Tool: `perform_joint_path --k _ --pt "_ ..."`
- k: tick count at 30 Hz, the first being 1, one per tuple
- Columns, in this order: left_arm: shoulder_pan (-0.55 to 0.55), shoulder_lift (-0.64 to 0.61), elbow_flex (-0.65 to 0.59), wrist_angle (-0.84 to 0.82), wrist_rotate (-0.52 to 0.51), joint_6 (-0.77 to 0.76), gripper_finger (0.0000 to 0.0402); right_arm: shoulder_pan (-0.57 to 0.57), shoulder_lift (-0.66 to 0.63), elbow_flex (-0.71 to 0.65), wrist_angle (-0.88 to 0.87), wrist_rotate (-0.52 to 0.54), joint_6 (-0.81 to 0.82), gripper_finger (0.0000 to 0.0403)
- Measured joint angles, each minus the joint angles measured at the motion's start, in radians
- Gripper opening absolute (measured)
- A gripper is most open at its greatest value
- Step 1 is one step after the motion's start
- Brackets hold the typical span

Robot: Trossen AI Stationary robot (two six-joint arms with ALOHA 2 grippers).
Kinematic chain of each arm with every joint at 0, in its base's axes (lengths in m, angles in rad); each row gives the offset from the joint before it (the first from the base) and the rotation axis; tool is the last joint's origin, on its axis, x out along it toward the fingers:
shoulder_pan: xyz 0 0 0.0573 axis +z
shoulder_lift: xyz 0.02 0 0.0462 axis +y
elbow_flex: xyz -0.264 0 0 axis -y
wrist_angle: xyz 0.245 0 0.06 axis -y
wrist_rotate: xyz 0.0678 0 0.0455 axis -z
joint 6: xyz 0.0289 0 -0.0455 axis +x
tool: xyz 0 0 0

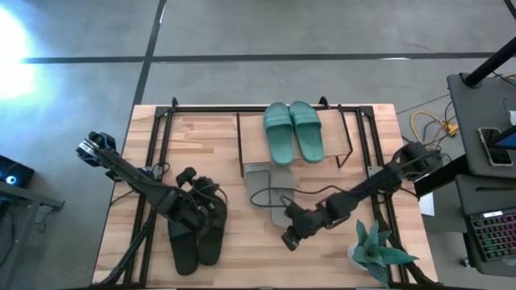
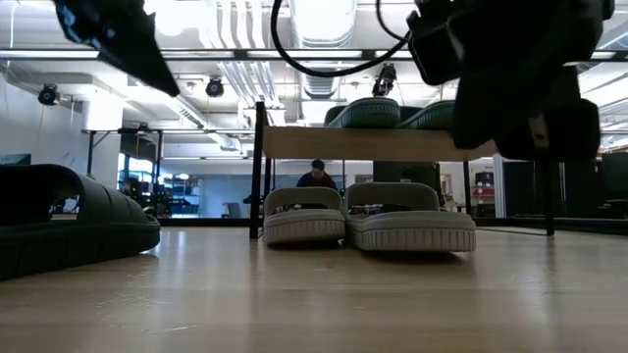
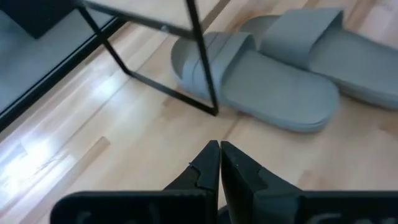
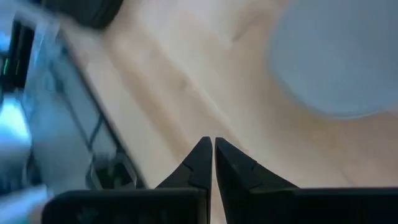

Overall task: Pick and place slides into the shelf
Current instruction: Put the gray slide under the shelf

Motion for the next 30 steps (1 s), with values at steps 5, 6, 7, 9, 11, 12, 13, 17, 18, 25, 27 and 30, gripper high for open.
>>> perform_joint_path --k 5,6,7,9,11,12,13,17,18,25,27,30 --pt "0.001 -0.038 -0.078 0.005 -0.013 0.007 0.0 0.016 0.044 0.011 -0.001 0.094 0.248 0.0013" --pt "0.001 -0.045 -0.095 0.006 -0.017 0.007 0.0 0.018 0.057 0.016 0.001 0.096 0.287 0.0013" --pt "0.001 -0.052 -0.11 0.008 -0.018 0.007 0.0 0.023 0.071 0.022 0.001 0.095 0.319 0.0013" --pt "0.001 -0.067 -0.139 0.008 -0.018 0.007 0.0 0.03 0.1 0.037 -0.005 0.09 0.372 0.0013" --pt "0.001 -0.083 -0.162 0.013 -0.018 0.008 0.0 0.037 0.125 0.057 -0.025 0.091 0.409 0.0013" --pt "0.001 -0.093 -0.173 0.014 -0.018 0.008 0.0 0.037 0.137 0.068 -0.045 0.093 0.426 0.0013" --pt "0.001 -0.103 -0.185 0.014 -0.017 0.008 0.0 0.037 0.149 0.081 -0.062 0.096 0.443 0.0013" --pt "0.001 -0.14 -0.218 0.017 -0.018 0.008 0.0 0.034 0.165 0.123 -0.164 0.159 0.476 0.0013" --pt "0.001 -0.151 -0.227 0.016 -0.017 0.008 0.0 0.031 0.166 0.136 -0.205 0.173 0.485 0.0013" --pt "0.001 -0.208 -0.266 0.017 -0.024 0.01 0.0 -0.007 0.164 0.163 -0.384 0.225 0.479 0.0013" --pt "0.001 -0.216 -0.273 0.016 -0.025 0.025 0.0 -0.028 0.164 0.153 -0.38 0.239 0.478 0.0013" --pt "0.001 -0.217 -0.281 0.019 -0.025 0.032 0.0 -0.065 0.164 0.143 -0.379 0.28 0.445 0.0013"
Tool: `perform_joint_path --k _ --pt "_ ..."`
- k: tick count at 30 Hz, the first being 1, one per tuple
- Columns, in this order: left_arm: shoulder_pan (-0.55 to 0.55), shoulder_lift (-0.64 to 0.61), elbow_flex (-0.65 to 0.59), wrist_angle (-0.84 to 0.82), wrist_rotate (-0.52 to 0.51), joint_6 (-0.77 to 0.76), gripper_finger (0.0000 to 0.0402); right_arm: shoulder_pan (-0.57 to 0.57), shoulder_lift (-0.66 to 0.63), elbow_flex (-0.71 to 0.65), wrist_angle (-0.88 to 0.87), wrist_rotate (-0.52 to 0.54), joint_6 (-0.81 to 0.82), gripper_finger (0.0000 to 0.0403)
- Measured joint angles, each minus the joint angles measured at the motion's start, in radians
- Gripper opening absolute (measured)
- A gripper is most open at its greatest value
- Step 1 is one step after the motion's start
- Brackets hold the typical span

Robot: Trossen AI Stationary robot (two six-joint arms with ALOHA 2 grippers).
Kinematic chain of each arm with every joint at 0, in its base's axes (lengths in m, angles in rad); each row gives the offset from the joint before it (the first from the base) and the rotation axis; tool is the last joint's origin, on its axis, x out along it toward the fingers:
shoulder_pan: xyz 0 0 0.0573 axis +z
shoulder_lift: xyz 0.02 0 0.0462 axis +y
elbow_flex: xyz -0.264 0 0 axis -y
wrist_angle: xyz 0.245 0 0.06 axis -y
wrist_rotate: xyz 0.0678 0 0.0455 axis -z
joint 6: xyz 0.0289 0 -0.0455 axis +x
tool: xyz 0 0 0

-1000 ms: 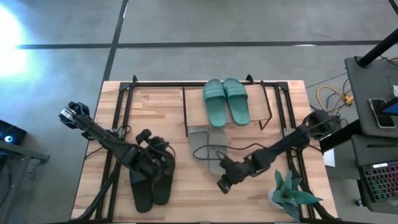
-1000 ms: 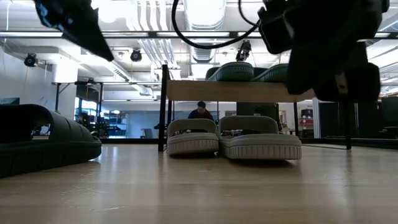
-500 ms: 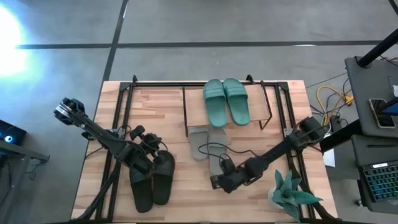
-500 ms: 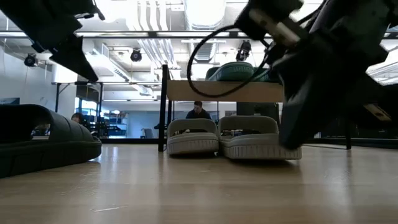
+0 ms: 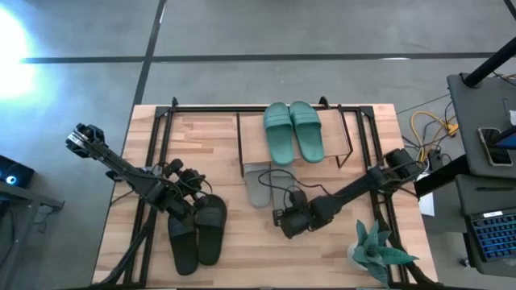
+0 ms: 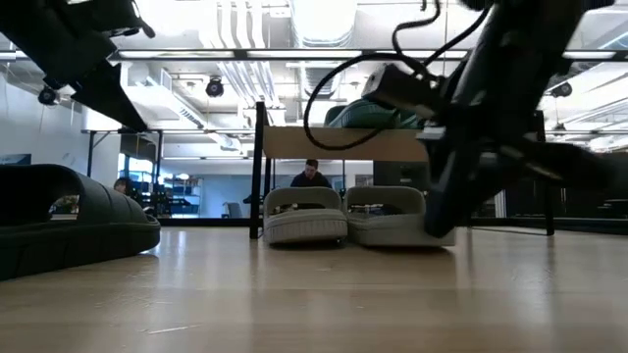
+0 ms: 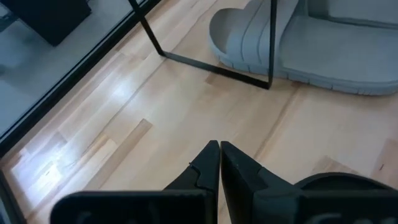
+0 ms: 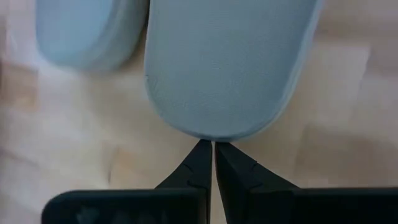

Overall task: Pick and place slides into the shelf
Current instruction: Put the gray slide under the shelf, then put the left black slide under the shelf

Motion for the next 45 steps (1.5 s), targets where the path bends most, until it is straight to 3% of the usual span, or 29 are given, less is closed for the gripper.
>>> perform_joint_path --k 6,13,15,19,23,28,34,41,45 --pt "0.0 0.003 -0.009 0.036 0.0 -0.001 0.0 -0.073 -0.001 -0.007 0.019 0.001 -0.118 0.0013" --pt "0.0 0.003 -0.013 0.075 0.011 0.014 0.0 -0.077 -0.015 0.047 0.027 -0.03 -0.269 0.0013" --pt "0.001 0.001 -0.01 0.075 0.085 0.103 0.0 -0.053 -0.031 0.077 0.026 -0.046 -0.378 0.0013" --pt "0.0 0.007 0.041 0.07 0.397 0.334 0.0 0.011 -0.099 0.118 0.02 -0.039 -0.627 0.0013" --pt "-0.023 0.045 0.146 -0.033 0.445 0.336 0.0 0.03 -0.191 0.117 -0.024 -0.027 -0.72 0.0013" --pt "-0.085 0.132 0.35 -0.339 0.432 0.219 0.0 0.045 -0.306 0.065 -0.038 -0.027 -0.803 0.0013" --pt "-0.193 0.259 0.532 -0.473 0.448 0.014 0.0006 0.057 -0.377 0.003 -0.038 -0.028 -0.936 0.0026" --pt "-0.292 0.43 0.646 -0.598 0.63 -0.223 0.0084 0.064 -0.385 -0.014 -0.04 -0.028 -1.05 0.0121" --pt "-0.354 0.511 0.709 -0.611 0.654 -0.321 0.0135 0.063 -0.385 -0.013 -0.049 -0.025 -1.158 0.0177"
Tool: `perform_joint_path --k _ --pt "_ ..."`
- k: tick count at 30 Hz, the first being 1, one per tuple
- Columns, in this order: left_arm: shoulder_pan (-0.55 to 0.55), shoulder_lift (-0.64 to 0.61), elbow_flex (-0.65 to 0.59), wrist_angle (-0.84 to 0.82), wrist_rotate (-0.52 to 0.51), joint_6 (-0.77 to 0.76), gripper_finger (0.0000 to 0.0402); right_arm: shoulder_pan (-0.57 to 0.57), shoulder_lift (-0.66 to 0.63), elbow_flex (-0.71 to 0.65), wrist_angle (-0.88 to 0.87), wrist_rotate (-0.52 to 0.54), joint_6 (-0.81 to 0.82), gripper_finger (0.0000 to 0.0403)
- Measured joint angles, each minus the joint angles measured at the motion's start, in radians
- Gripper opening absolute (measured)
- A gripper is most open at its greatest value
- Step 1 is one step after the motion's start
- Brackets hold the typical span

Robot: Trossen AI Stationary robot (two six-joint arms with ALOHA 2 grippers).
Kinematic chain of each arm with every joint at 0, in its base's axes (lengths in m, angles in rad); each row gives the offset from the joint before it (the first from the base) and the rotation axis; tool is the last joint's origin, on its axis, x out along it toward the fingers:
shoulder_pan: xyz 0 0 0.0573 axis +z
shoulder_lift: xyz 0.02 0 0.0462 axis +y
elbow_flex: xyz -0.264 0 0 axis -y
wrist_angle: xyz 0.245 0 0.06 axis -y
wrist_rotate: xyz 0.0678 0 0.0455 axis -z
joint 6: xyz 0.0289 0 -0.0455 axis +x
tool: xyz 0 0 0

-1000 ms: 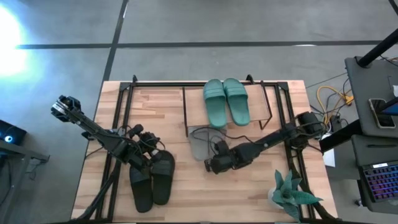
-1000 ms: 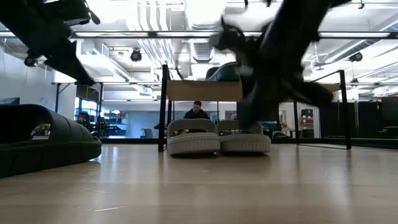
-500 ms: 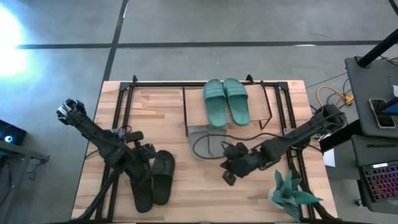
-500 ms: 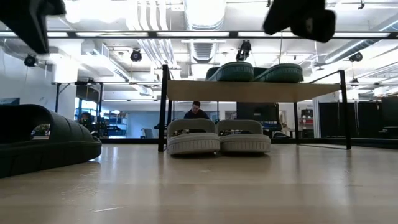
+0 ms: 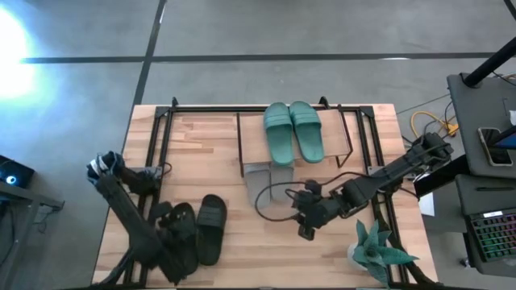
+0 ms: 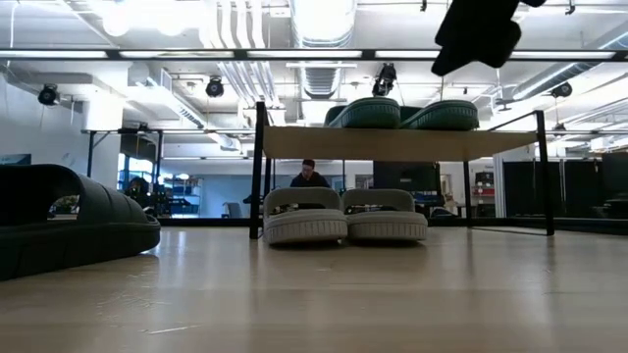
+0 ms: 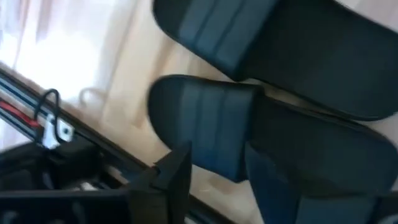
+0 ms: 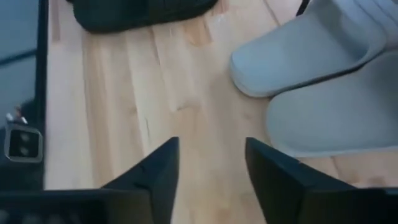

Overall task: Pick and place slides into the shelf
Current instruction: Put the left black slide under the shelf

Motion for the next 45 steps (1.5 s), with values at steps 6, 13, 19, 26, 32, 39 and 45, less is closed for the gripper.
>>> perform_joint_path --k 6,13,19,26,32,39,45 --pt "-0.068 0.112 0.035 -0.003 -0.031 -0.137 0.0161 0.001 -0.002 0.005 -0.063 0.004 -0.1 0.0218" --pt "-0.122 0.236 0.012 -0.015 -0.112 -0.276 0.0162 0.0 -0.048 0.005 -0.073 0.047 -0.162 0.0226" --pt "-0.14 0.251 -0.024 -0.015 -0.107 -0.366 0.0162 0.0 -0.107 0.006 -0.089 0.133 -0.166 0.0226" --pt "-0.139 0.23 -0.14 0.005 -0.103 -0.367 0.0162 -0.001 -0.128 0.005 -0.095 0.232 -0.19 0.0226" --pt "-0.136 0.216 -0.238 0.029 -0.054 -0.368 0.0159 -0.002 -0.128 0.004 -0.096 0.233 -0.203 0.0226" --pt "-0.129 0.129 -0.328 0.057 -0.027 -0.368 0.01 -0.03 -0.127 -0.005 -0.095 0.234 -0.198 0.0226" --pt "-0.123 0.009 -0.307 0.058 -0.059 -0.367 0.0038 -0.054 -0.127 -0.007 -0.095 0.234 -0.182 0.0226"
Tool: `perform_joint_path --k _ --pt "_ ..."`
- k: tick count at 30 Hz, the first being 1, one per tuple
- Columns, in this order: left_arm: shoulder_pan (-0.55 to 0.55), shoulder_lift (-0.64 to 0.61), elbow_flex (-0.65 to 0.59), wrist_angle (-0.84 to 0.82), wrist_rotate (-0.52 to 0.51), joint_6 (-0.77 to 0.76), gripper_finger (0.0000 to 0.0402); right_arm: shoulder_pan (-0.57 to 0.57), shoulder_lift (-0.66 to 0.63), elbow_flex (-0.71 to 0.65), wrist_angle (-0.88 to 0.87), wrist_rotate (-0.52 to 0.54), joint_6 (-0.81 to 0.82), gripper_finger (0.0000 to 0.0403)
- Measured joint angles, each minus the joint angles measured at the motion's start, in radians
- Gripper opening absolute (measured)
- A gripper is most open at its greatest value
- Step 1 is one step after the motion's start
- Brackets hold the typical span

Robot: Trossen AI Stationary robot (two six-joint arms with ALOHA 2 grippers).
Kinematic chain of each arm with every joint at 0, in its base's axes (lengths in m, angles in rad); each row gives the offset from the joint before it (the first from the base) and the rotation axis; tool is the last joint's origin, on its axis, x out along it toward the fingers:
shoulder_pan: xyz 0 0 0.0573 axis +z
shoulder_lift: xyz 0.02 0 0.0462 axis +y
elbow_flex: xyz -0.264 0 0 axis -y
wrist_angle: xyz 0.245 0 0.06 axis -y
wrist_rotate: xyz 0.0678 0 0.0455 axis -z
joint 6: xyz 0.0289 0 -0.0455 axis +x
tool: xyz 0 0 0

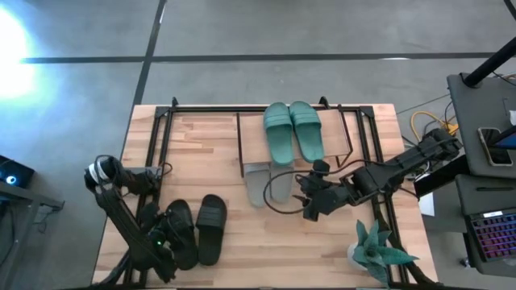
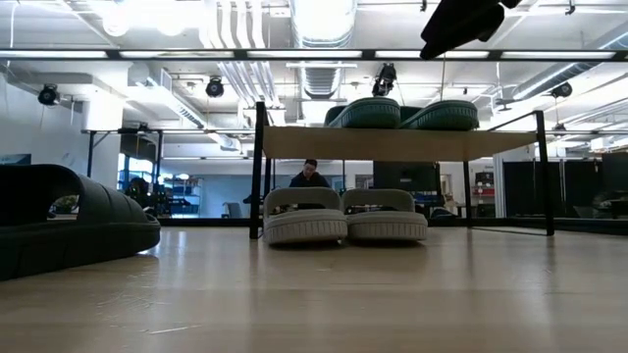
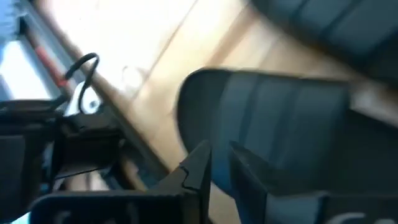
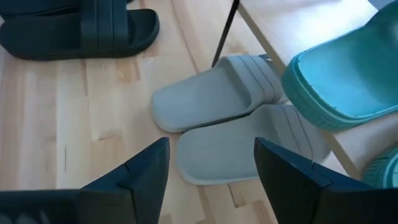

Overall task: Pick and place slides into the shelf
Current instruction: Put the left black slide under the shelf

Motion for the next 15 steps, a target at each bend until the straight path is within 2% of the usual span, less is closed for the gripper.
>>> perform_joint_path --k 5,10,15 --pt "-0.002 -0.125 0.044 0.084 -0.102 0.001 0.0033 -0.006 0.0 -0.001 0.0 -0.001 0.0 0.0226" --pt "-0.015 -0.246 0.016 0.252 -0.116 0.008 0.005 -0.012 0.0 -0.006 0.0 -0.001 -0.005 0.0226" --pt "-0.041 -0.274 0.004 0.233 -0.104 0.023 0.0073 -0.014 0.0 -0.019 -0.001 -0.001 -0.006 0.0226"
